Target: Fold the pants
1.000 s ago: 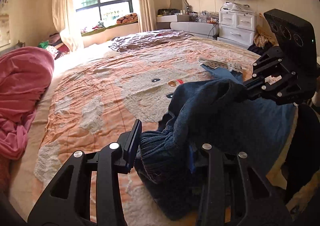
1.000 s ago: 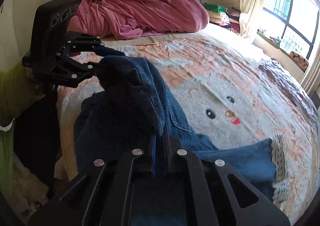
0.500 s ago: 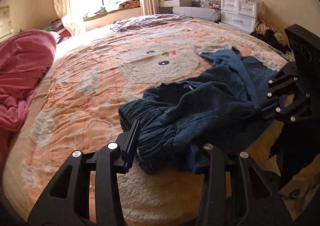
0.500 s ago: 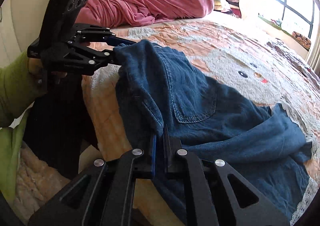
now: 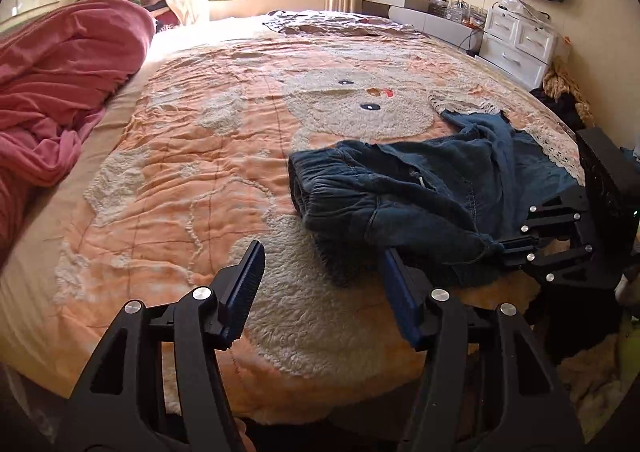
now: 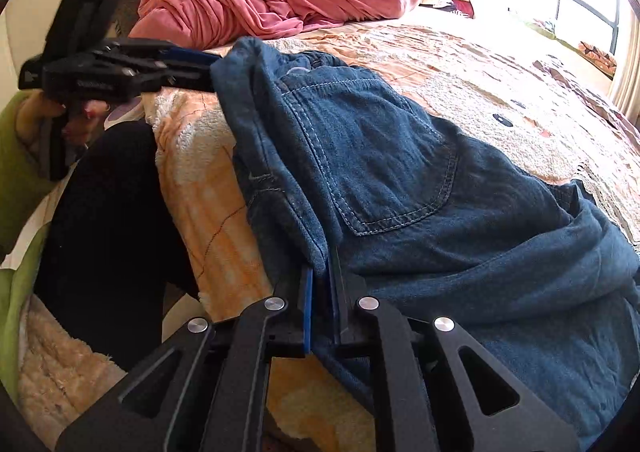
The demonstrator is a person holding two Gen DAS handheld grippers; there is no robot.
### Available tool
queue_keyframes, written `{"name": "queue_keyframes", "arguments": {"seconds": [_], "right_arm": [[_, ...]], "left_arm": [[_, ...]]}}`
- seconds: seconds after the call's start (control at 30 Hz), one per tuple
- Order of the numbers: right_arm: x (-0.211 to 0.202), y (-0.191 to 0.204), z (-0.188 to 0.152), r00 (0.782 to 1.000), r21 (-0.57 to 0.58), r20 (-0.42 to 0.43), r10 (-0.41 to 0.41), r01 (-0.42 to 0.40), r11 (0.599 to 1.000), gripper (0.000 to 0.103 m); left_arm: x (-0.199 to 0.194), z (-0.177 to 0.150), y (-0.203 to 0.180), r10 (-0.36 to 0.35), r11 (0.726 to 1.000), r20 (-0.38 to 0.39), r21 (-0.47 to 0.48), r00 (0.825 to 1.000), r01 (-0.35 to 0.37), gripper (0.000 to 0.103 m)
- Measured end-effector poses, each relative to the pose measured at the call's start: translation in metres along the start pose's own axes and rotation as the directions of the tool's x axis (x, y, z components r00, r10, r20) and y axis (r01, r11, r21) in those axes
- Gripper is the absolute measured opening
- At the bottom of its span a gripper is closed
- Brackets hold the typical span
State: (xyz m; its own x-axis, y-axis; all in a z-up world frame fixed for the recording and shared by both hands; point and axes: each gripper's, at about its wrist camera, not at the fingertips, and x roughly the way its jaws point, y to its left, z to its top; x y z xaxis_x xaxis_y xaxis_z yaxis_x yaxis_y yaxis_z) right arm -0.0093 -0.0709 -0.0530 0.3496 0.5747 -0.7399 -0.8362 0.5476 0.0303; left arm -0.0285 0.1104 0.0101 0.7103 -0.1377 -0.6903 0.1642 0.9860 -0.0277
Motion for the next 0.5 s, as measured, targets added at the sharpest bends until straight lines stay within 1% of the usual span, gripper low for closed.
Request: {"name": "queue_keyframes", "arguments": {"seconds": [0.03, 0.07, 0.13, 0.17, 0.2, 0.27, 0.3, 0.33, 0.37, 0.4, 0.43, 0.47, 0.5], "right_arm": [[0.001, -0.001, -0.001, 1.000, 0.005, 0.001, -0.001, 0.001, 1.000, 0.008], [0.001, -0.001, -0.001, 1.000, 0.018, 0.003, 0.002, -0.003, 1.000, 0.008], [-0.004, 0.000, -0.006, 1.000, 0.036, 0.005, 0.006, -0.007, 0.999, 0.008], [-0.003, -0.002, -0.004, 1.000, 0.039, 0.004, 0.006, -0.006, 0.999, 0.008], [-0.004, -0.003, -0.004, 1.000, 0.047, 0.003, 0.005, -0.005, 0.999, 0.008], [-0.007, -0.004, -0.004, 1.000, 0.070, -0.001, 0.011, -0.011, 0.998, 0.009], [-0.008, -0.006, -0.004, 1.000, 0.083, -0.002, 0.018, -0.018, 0.996, 0.010], [-0.012, -0.008, -0.005, 1.000, 0.103, -0.004, 0.028, -0.027, 0.994, 0.011], [-0.016, -0.011, -0.007, 0.999, 0.121, -0.008, 0.036, -0.034, 0.992, 0.012], [-0.021, -0.013, -0.008, 0.999, 0.139, -0.010, 0.042, -0.040, 0.990, 0.015], [-0.028, -0.015, -0.009, 0.999, 0.160, -0.007, 0.049, -0.047, 0.986, 0.021], [-0.035, -0.018, -0.009, 0.999, 0.179, 0.003, 0.051, -0.051, 0.983, 0.024], [-0.043, -0.020, -0.007, 0.999, 0.190, 0.024, 0.035, -0.039, 0.981, 0.028]], "left_arm": [[-0.008, 0.006, -0.003, 0.012, 1.000, 0.031, 0.002, 0.999, -0.012, 0.051], [-0.017, 0.015, -0.006, 0.005, 1.000, 0.062, -0.002, 0.998, -0.005, 0.051], [-0.028, 0.032, -0.012, -0.017, 1.000, 0.122, -0.018, 0.992, 0.020, 0.051], [-0.027, 0.041, -0.016, -0.034, 0.999, 0.129, -0.024, 0.991, 0.038, 0.051], [-0.020, 0.050, -0.023, -0.050, 0.998, 0.118, -0.018, 0.992, 0.052, 0.051], [0.006, 0.058, -0.039, -0.058, 0.998, 0.064, 0.007, 0.996, 0.057, 0.051], [0.022, 0.057, -0.042, -0.082, 0.997, 0.025, 0.006, 0.996, 0.082, 0.041], [0.039, 0.051, -0.042, -0.103, 0.995, -0.031, -0.020, 0.994, 0.102, 0.022], [0.055, 0.043, -0.041, -0.110, 0.993, -0.093, -0.050, 0.990, 0.106, 0.017], [0.067, 0.033, -0.041, -0.116, 0.992, -0.131, -0.061, 0.985, 0.109, 0.015], [0.072, 0.022, -0.042, -0.112, 0.993, -0.139, -0.061, 0.984, 0.105, 0.015], [0.073, 0.014, -0.043, -0.111, 0.993, -0.132, -0.059, 0.985, 0.104, 0.014], [0.071, 0.009, -0.046, -0.105, 0.994, -0.118, -0.046, 0.987, 0.100, 0.014]]}}
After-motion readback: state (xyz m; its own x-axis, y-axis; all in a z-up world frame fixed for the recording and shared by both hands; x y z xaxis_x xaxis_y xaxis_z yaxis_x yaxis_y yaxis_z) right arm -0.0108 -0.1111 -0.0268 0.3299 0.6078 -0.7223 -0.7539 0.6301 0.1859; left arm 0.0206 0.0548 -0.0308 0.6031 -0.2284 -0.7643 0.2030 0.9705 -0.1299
